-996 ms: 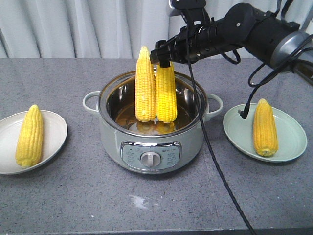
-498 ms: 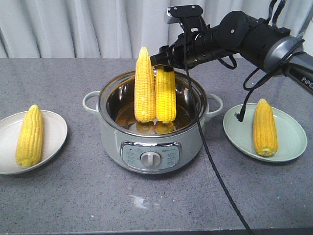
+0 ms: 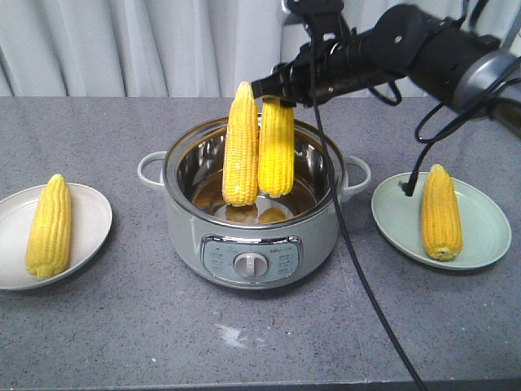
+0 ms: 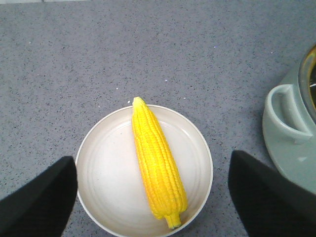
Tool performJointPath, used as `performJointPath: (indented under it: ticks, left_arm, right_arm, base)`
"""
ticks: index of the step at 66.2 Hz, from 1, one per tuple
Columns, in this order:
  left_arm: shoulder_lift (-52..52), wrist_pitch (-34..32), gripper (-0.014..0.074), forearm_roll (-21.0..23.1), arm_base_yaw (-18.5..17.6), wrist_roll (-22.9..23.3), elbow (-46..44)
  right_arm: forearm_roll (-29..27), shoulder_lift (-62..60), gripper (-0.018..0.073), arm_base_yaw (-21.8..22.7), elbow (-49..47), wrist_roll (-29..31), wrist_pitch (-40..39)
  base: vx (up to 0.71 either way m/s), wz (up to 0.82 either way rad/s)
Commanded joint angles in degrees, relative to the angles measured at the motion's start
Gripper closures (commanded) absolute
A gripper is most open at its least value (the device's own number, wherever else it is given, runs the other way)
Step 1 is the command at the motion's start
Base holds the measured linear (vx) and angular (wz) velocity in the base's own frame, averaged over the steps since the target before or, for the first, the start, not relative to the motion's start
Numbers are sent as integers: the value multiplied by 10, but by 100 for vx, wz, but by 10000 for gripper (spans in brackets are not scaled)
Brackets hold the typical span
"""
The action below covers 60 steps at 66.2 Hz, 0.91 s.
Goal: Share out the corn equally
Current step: 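Lift the corn cob out of the pot with the right gripper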
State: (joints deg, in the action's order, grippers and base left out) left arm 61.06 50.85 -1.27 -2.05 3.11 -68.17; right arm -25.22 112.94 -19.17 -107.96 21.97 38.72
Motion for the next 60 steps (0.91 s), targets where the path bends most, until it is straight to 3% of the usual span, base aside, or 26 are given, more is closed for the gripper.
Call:
performJointPath:
  ticks: [1, 19, 38, 48, 60]
  left_arm:
    - [-9, -34, 10, 5, -2, 5, -13]
    - [-9, -34, 10, 5, -2, 5, -13]
    - [-9, -34, 10, 6, -2, 5, -13]
    - [-9, -34, 10, 6, -2, 5, -13]
    - [-9, -34, 10, 9, -2, 5, -13]
  right_arm:
    - [-10, -71, 459, 3, -22, 0, -22]
    - [0, -190, 459, 32, -22, -4, 81]
    - [129, -306, 452, 107, -18, -89, 194]
    - [161, -351, 445, 166, -14, -104, 257]
    - [168, -435, 443, 225, 103, -104, 231]
  base:
    - [0, 0]
    - [0, 0]
    - [0, 0]
    - [0, 0]
    - [0, 0]
